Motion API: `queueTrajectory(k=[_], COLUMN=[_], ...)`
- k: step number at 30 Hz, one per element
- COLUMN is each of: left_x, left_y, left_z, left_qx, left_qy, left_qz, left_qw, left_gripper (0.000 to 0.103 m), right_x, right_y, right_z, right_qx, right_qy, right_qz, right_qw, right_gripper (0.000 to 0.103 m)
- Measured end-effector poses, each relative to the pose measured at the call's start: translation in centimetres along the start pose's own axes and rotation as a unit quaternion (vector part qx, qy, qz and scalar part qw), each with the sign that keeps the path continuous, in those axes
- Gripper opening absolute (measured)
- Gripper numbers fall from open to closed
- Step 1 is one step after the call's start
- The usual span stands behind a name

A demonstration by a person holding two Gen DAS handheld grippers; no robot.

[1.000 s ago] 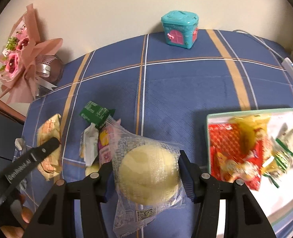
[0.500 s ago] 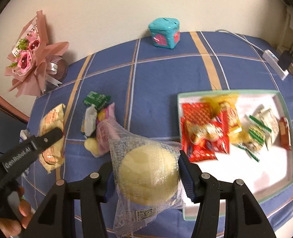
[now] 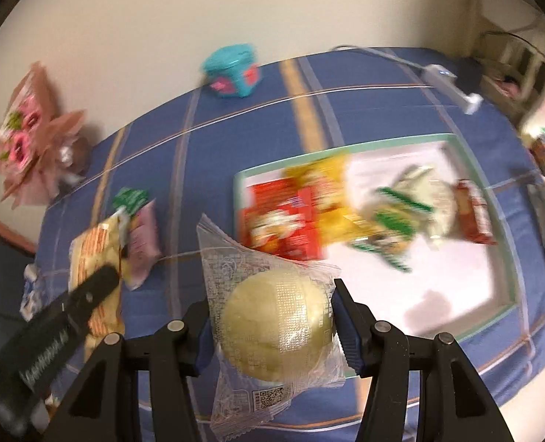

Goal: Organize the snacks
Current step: 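Carry both packets into the white tray and open both tools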

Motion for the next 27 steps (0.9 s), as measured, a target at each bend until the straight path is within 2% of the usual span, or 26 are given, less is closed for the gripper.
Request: queueTrajectory(k=[6,12,16,19,27], left_x=[-1.1,-1.9,-2.5,-3.0,-5.2], left_y=[2.6,5.5,7.3,7.8,8.5], left_z=[5.5,10.2,12.5,13.2,13.4], left_qx=[-0.063,-0.126,-0.168,-0.178,-0.192], left_qy=[0.021,0.035,0.028,0.030,0.008], left_qz=[-0.026,-0.048,-0.055,-0.060,-0.075], left_qw=[0.9974,0.9902,0.9838,0.9817,0.9785], left_gripper=[0.038,0.038,0.038,0.038,0.038], right_x=[0.6,1.1,1.4,0.9,-1.9], right_y=[0.1,0.5,0.8,0.9,1.0], right_z=[6.6,12.0,13.9,14.4,14.1], right_qx=[-0.065,-0.122,-0.143,-0.150,-0.144], right_qy=[0.047,0.065,0.076,0.072,0.058], right_qz=[0.001,0.001,0.003,-0.002,-0.037], right_qw=[0.997,0.990,0.987,0.986,0.987], right_gripper=[0.058,0.058,0.058,0.058,0.059])
Point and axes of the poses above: each gripper's, at about its wrist camera, not at the fingertips, and x roughly against the way its jaws point, z to its right, y to its underside, the point moved 1 cm from there along -x, roughly the way its jaws point, and after that the axes turned 11 degrees about x, right-handed, at the moved point
